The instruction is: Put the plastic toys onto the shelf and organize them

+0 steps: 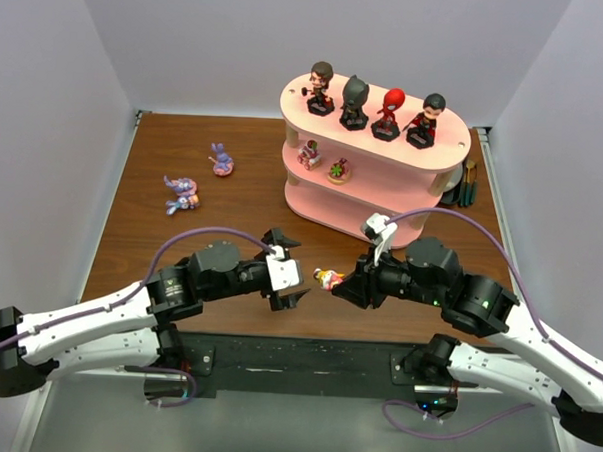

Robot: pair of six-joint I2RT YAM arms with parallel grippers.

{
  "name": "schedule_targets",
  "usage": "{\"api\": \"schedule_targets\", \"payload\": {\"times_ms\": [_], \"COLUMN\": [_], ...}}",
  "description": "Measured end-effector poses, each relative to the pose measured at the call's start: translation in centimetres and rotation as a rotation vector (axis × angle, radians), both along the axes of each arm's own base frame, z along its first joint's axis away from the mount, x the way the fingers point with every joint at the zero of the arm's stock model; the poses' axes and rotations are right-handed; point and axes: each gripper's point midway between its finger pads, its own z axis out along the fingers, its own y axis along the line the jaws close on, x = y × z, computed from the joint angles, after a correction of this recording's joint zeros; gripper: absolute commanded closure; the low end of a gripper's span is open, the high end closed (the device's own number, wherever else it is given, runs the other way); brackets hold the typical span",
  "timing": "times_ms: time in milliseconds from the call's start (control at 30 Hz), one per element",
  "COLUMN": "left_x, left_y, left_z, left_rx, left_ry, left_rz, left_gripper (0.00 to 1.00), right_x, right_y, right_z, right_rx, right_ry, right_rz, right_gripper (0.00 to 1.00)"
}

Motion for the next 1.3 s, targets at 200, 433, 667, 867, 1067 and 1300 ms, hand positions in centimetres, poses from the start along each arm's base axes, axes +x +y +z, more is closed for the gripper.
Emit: {"api": "schedule_targets", "payload": {"times_ms": [200, 433, 667, 867, 1067, 1300], "left_x": [-0.5, -0.8, -1.2, -1.9, -2.7, -2.9], "left_y": [-1.0, -2.2, -3.4, -4.8, -5.3, -5.7], "left_z": [0.0, 0.6, 1.2, 0.8, 1.5, 0.6], "left_rx": [0.025, 0.037, 0.024, 0.033, 0.026, 0.068], "left_ry": [-0.064, -0.106, -0.112, -0.076, -0.051, 0.000], "left_rz": [-0.076, -0.141, -0.191, -0.252, -0.300, -0.316], "left_gripper": [0.00, 0.07, 0.10, 0.15, 0.25, 0.32], "right_x": [-0.4, -0.8, -0.6, -0.9, -0.9, -1.0], "right_y": [0.0, 0.4, 0.6, 0.7, 0.6, 0.4], "right_z": [0.1, 0.5, 0.5, 0.0, -0.1, -0.4], "right_rx": [0.008, 0.033, 0.044, 0.037, 0.027, 0.011], "right_ry": [0.010, 0.021, 0.015, 0.023, 0.011, 0.008], "right_rz": [0.016, 0.033, 0.033, 0.051, 0.060, 0.065], "right_gripper": [1.00, 1.00, 1.00, 1.00, 1.00, 1.00]}}
